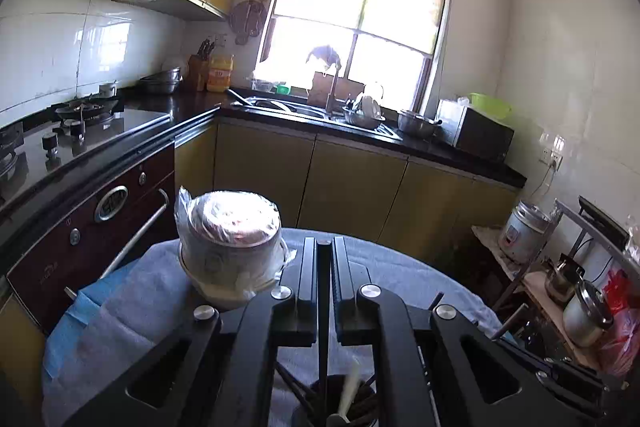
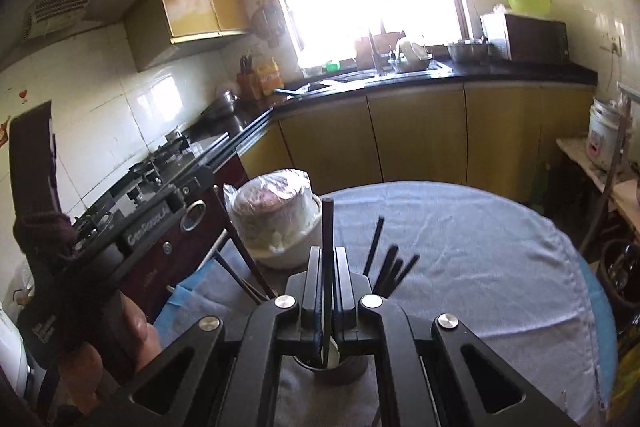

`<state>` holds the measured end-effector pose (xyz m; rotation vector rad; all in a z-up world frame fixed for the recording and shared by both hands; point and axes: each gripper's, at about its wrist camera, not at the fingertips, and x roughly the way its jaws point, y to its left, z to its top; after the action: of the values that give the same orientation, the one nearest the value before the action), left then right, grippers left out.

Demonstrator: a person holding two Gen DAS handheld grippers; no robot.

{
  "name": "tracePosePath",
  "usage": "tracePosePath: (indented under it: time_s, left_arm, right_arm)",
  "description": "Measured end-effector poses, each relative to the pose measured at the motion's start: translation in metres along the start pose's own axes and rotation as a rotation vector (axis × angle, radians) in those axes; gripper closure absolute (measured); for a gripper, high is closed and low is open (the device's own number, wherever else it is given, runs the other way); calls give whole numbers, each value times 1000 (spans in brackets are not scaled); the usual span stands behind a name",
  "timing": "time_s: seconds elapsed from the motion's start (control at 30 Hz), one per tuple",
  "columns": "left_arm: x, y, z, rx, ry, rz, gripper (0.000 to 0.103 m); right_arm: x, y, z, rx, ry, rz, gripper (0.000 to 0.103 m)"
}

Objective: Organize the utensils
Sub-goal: 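Lower the chopsticks into the black cup and open both tools, then move both tools back down to the last dark chopsticks on the cloth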

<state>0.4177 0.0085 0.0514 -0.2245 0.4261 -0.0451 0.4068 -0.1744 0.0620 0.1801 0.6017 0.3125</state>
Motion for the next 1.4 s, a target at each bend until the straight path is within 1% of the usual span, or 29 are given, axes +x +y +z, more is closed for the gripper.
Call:
tracePosePath:
  time_s: [0.07,0.2,0.27,0.3,0.4,0.43,0.47,0.5,0.53,0.57,0.6,0.63,0.67,0.7,0.77,0.87,0.93,0.97,1.03,1.1,1.23,1.27,1.33,1.37,1.4]
  left_arm:
    - [4,1,-6,5,17,-7,96]
    - [9,5,-16,3,38,3,96]
    - [11,6,-19,10,58,8,96]
    - [13,6,-20,15,67,14,96]
    - [14,10,-20,5,126,-8,91]
    - [12,13,-20,-3,136,-13,84]
    - [7,16,-18,-16,147,-16,70]
    - [-1,19,-17,-28,144,-17,62]
    - [-9,22,-17,-34,135,-15,47]
    - [-24,26,-16,-39,107,-7,39]
    - [-38,28,-17,-37,87,2,37]
    - [-51,30,-21,-28,83,18,36]
    - [-58,32,-24,-23,96,34,36]
    - [-66,35,-29,-20,115,47,36]
    - [-80,43,-44,-37,152,62,35]
    - [-90,55,-78,-80,234,69,35]
    - [-89,59,-104,-89,295,69,35]
    - [-86,60,-117,-85,329,82,35]
    - [-81,63,-138,-91,392,109,35]
    - [-79,64,-155,-110,437,97,35]
    - [-79,61,-178,-119,484,91,35]
    - [-77,60,-179,-116,492,84,35]
    - [-75,53,-185,-94,505,73,35]
    - [-72,50,-185,-86,511,68,35]
    - [-69,47,-186,-79,522,61,35]
  right_arm:
    - [7,-3,-5,8,17,2,98]
    - [19,-9,-17,24,56,20,98]
    - [23,-10,-20,24,77,15,98]
    - [25,-11,-22,27,85,18,96]
    - [33,-14,-26,47,133,73,95]
    - [35,-16,-28,58,152,76,95]
    - [33,-20,-31,74,161,69,95]
    - [30,-23,-34,93,166,71,95]
    - [25,-27,-36,112,169,77,94]
    - [17,-32,-40,141,166,89,85]
    - [11,-35,-43,156,159,96,68]
    - [1,-38,-49,169,146,106,59]
    - [-6,-41,-54,171,141,109,39]
    - [-16,-44,-61,173,132,95,38]
    - [-28,-51,-77,179,153,86,38]
    - [-23,-61,-98,221,229,100,38]
    - [-15,-70,-115,261,290,98,38]
    - [-9,-74,-125,286,322,101,38]
    - [-4,-79,-138,315,360,106,38]
    - [0,-81,-149,329,384,103,38]
    - [8,-75,-161,296,416,79,40]
    - [11,-74,-162,288,426,78,43]
    - [21,-75,-164,275,454,65,43]
    - [29,-75,-165,271,474,58,45]
    - [40,-77,-167,272,498,48,51]
